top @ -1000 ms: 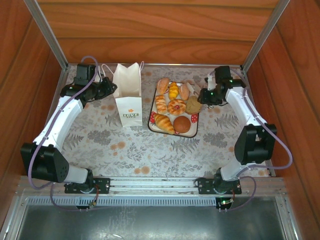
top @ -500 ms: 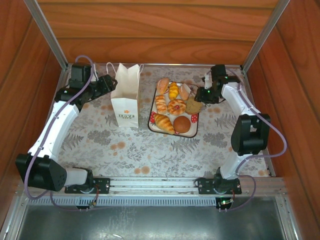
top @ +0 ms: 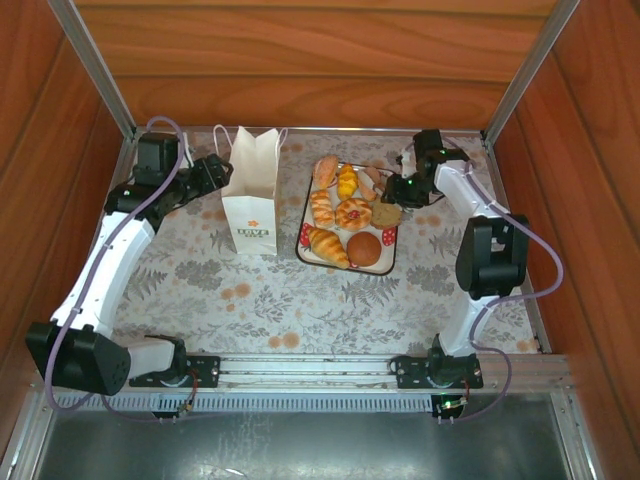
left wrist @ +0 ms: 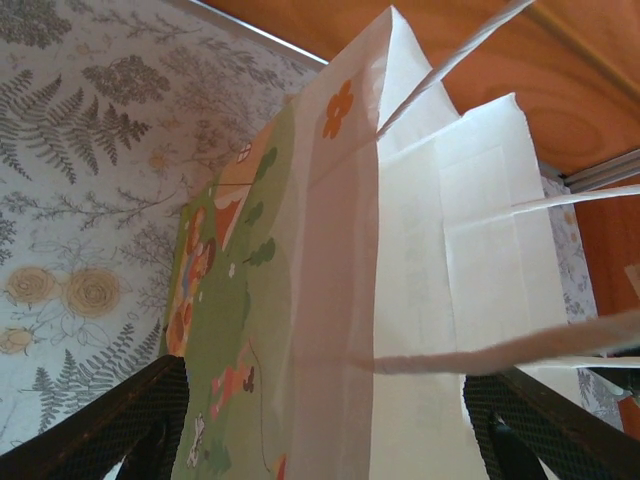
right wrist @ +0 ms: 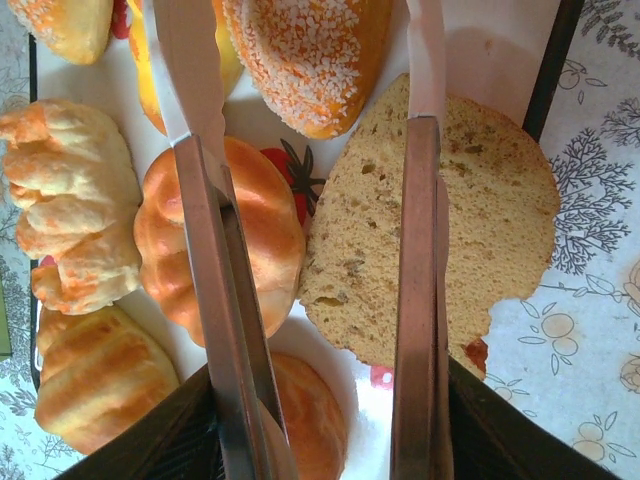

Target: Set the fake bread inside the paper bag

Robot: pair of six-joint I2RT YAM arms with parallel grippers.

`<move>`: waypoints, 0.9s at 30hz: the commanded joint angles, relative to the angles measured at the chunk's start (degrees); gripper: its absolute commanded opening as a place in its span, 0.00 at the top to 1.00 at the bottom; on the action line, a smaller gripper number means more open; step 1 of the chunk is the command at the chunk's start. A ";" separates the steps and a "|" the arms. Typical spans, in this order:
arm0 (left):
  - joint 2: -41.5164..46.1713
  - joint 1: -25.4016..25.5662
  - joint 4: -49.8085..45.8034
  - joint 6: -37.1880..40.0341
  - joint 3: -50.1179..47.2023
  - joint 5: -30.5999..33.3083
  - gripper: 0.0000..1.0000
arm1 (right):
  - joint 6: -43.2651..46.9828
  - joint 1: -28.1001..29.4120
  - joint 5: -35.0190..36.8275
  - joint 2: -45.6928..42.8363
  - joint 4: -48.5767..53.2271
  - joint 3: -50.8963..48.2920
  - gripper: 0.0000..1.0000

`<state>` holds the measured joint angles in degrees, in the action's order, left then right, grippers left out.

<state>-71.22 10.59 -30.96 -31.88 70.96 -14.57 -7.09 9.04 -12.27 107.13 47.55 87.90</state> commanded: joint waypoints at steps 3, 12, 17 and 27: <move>2.61 -0.76 -0.38 1.03 -1.24 2.20 0.22 | -1.23 0.87 -1.33 1.71 0.57 2.42 0.48; 4.70 -1.31 -1.03 0.17 -1.83 2.18 0.20 | -1.41 0.88 -1.19 -0.24 1.76 2.57 0.59; 5.01 -1.45 -1.38 -0.19 -1.78 0.94 0.20 | -1.82 0.89 -1.36 -4.76 1.67 0.69 0.63; 2.17 -1.57 -1.38 -2.09 -0.07 -5.15 0.30 | -4.10 1.11 -3.72 -19.04 1.61 -3.51 0.64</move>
<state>-67.55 9.37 -31.75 -33.19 69.52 -16.40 -9.87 9.50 -13.17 93.08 49.32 85.14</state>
